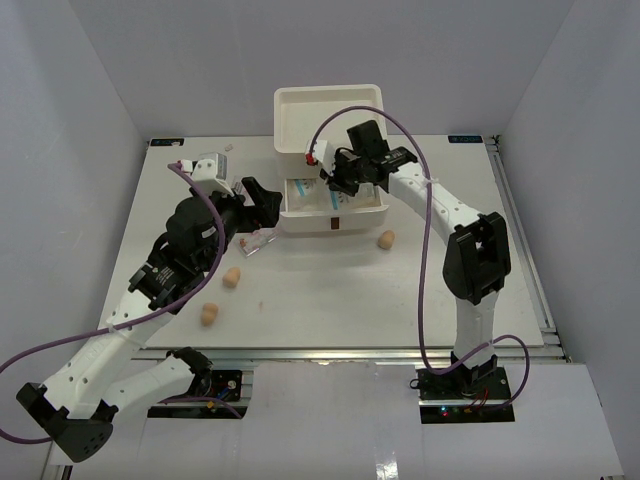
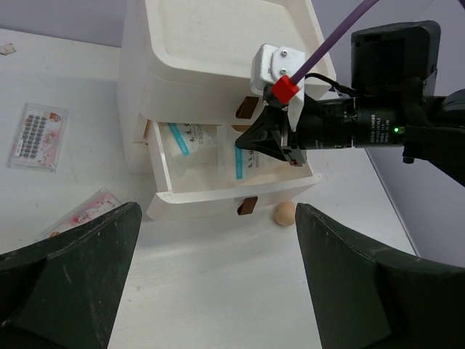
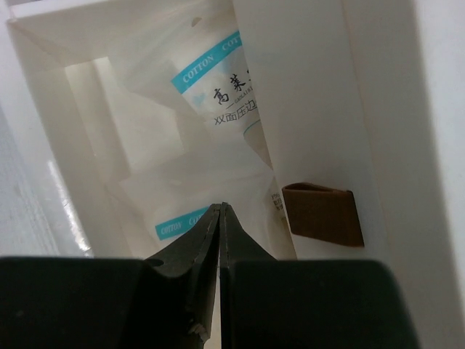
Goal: Organize the makeup
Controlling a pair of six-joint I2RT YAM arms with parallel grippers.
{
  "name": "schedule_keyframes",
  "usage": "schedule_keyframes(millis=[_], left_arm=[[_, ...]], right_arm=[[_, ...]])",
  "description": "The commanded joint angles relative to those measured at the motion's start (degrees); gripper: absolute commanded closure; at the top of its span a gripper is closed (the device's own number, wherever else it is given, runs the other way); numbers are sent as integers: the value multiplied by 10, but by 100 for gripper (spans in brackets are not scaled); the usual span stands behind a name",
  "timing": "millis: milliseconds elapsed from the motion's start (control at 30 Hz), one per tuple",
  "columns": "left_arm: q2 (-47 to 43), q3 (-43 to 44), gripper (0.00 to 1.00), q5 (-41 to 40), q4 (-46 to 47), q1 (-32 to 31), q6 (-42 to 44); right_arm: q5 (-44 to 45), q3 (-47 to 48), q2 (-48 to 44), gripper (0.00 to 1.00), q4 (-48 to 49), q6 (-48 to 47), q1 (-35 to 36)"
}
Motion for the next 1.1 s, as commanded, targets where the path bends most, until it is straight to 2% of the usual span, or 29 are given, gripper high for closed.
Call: schedule_keyframes(millis=[0,233,533,933,1067], left_arm=[[-8,-1,2,-1,-2,3,0],[-2,1,2,2,-1,3,-1],[1,3,2,5,0,3,-1],[4,7,2,3,0,3,1],[8,11,2,7,1,3,3]], right_arm=[[39,-11,17,92,46,15,6],[140,-44,46,92,106,24,12],[165,-57,48,92,127,20,13],[-25,-80,-107,91,93,26,12],[-87,-84,-134,92,53,-13,12]])
